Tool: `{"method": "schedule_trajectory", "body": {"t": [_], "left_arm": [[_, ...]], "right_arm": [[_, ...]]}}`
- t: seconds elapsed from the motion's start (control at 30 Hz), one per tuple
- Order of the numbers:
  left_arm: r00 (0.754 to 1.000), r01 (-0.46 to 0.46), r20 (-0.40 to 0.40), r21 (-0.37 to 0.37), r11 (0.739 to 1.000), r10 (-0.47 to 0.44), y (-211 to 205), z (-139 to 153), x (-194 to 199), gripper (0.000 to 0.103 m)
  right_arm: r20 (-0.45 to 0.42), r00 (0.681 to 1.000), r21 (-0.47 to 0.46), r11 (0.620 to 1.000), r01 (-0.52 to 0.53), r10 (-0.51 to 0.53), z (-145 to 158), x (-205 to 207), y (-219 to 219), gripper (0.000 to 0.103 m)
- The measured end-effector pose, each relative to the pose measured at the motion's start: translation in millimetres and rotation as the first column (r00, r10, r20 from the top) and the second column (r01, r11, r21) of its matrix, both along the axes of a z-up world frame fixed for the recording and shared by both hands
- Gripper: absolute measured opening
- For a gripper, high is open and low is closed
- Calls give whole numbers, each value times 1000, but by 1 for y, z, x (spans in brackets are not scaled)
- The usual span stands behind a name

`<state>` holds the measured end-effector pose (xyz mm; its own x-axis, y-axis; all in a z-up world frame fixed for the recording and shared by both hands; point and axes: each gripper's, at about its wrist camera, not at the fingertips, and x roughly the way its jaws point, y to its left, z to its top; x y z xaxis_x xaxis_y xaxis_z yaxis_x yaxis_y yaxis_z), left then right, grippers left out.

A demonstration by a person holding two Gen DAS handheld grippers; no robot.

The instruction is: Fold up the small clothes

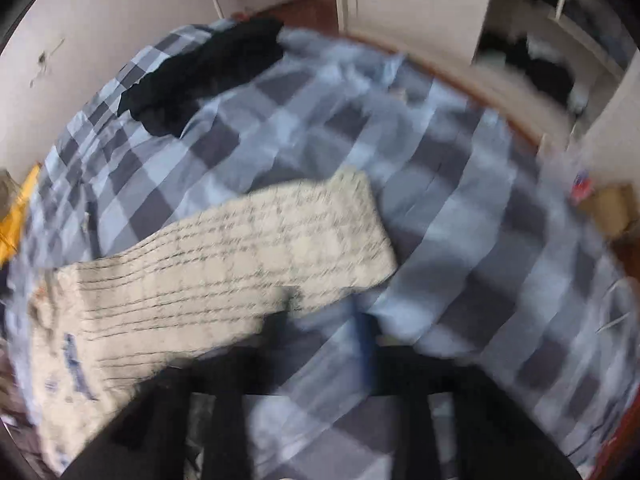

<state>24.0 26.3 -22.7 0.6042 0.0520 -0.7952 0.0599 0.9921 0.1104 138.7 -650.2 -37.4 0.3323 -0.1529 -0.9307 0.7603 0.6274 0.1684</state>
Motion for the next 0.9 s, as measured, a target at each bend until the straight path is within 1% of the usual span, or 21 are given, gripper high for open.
{"method": "schedule_trajectory", "body": {"t": [0.03, 0.1, 0.17, 0.2, 0.27, 0.3, 0.33, 0.4, 0.43, 0.47, 0.5, 0.53, 0.57, 0.6, 0.63, 0.7, 0.73, 0.8, 0.83, 0.87, 0.9], "left_arm": [[1000, -5, -8, 0, 1000, 5, 0, -2, 2, 103], [999, -11, -33, 4, 1000, 11, 0, -7, 6, 103], [998, -16, -60, 7, 1000, 16, 0, -12, 11, 103], [997, -21, -74, 9, 1000, 21, 0, -14, 15, 103], [996, -29, -88, 14, 999, 31, 0, -16, 18, 103], [995, -34, -94, 20, 999, 36, -1, -17, 20, 103], [994, -37, -98, 28, 999, 40, -2, -18, 22, 103], [994, -38, -101, 49, 998, 43, -5, -19, 25, 103], [994, -37, -101, 63, 997, 43, -7, -19, 26, 103], [994, -35, -100, 77, 996, 43, -9, -20, 26, 103], [994, -31, -100, 94, 995, 40, -11, -21, 25, 103], [994, -26, -98, 104, 994, 37, -13, -21, 24, 103], [995, -23, -95, 110, 994, 33, -14, -20, 23, 103], [996, -19, -84, 118, 993, 29, -15, -19, 21, 103], [997, -18, -73, 123, 992, 27, -16, -17, 19, 103], [998, -22, -48, 132, 991, 29, -15, -13, 15, 103], [999, -26, -32, 134, 991, 31, -14, -10, 12, 103], [999, -32, -7, 130, 991, 33, -12, -6, 10, 103], [999, -34, 4, 126, 991, 34, -11, -3, 8, 103], [999, -38, 18, 118, 992, 36, -9, 0, 6, 103], [999, -40, 30, 109, 993, 37, -8, 3, 4, 103]], "right_arm": [[18, 999, 12, 999, 31, -31, -7, -3, -2, 68], [14, 997, 17, 997, 81, -81, -23, -7, -13, 68], [-27, 994, 0, 994, 109, -109, -44, -1, -27, 68], [-39, 994, -7, 995, 104, -104, -51, -1, -40, 68], [-89, 994, -39, 997, 61, -65, -66, 14, -54, 68], [-115, 992, -57, 998, 37, -43, -68, 21, -58, 68], [-165, 986, -86, 996, -3, -11, -76, 36, -54, 68], [-229, 973, -109, 992, -65, 39, -87, 53, -50, 68], [-243, 968, -112, 990, -85, 56, -90, 55, -52, 68], [-251, 964, -118, 986, -120, 87, -93, 67, -42, 68], [-241, 964, -133, 981, -144, 109, -89, 69, -36, 54], [-235, 962, -153, 972, -176, 137, -84, 78, -26, 38], [-237, 958, -162, 966, -202, 161, -78, 76, -21, 2], [-246, 953, -178, 958, -227, 180, -72, 75, -8, 0], [-252, 944, -215, 939, -270, 214, -62, 83, 9, 0], [-230, 939, -259, 914, -312, 255, -39, 82, 37, 0], [-186, 944, -284, 904, -319, 274, -17, 79, 52, 0], [-125, 952, -300, 904, -304, 279, 15, 74, 64, 0], [-85, 955, -308, 905, -295, 283, 39, 74, 77, 0], [-59, 955, -320, 900, -294, 291, 60, 65, 85, 0], [-43, 954, -331, 897, -294, 297, 72, 58, 89, 0]]}}
